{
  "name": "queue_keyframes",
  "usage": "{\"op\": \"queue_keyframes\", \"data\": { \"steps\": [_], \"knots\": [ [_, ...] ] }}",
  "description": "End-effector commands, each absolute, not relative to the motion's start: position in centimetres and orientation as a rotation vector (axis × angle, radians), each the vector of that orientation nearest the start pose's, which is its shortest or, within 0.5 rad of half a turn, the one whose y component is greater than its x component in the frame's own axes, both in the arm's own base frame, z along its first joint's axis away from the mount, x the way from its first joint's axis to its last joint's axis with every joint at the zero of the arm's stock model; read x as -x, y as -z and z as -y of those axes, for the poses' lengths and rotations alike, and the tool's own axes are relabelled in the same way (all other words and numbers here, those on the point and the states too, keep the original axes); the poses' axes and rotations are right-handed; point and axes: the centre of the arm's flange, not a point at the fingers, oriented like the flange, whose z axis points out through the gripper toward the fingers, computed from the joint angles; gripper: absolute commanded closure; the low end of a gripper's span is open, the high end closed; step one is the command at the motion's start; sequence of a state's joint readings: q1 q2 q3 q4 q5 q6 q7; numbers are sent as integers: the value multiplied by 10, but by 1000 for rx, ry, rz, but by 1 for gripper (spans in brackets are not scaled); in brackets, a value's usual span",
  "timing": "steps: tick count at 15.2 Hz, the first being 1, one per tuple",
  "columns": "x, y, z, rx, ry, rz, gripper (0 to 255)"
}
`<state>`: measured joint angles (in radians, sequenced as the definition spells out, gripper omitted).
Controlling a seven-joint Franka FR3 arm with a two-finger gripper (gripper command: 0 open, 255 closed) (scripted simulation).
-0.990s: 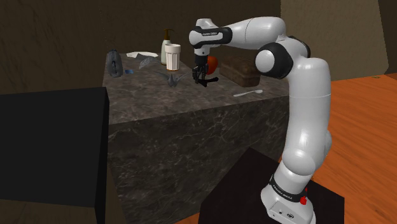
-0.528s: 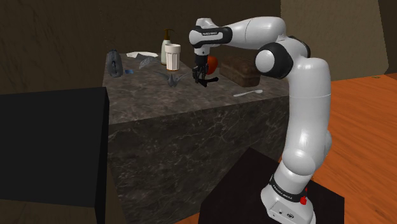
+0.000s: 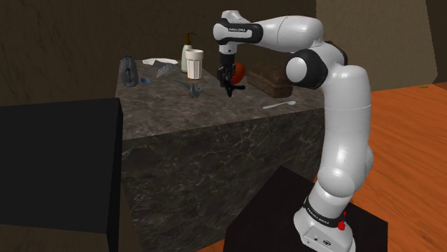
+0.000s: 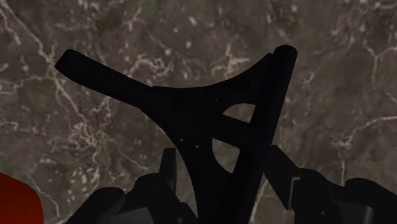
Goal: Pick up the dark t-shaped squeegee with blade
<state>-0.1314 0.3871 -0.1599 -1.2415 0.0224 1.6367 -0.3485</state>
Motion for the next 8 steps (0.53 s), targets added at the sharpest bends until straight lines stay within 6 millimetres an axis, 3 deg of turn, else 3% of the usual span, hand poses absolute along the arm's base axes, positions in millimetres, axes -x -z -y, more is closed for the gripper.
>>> {"op": "queue_keyframes", "data": {
  "steps": [1, 6, 8],
  "knots": [
    [-650, -562, 170, 3180, 0, 108, 255],
    [-650, -589, 170, 3180, 0, 108, 255],
    [-650, -589, 170, 3180, 0, 108, 255]
  ]
}}
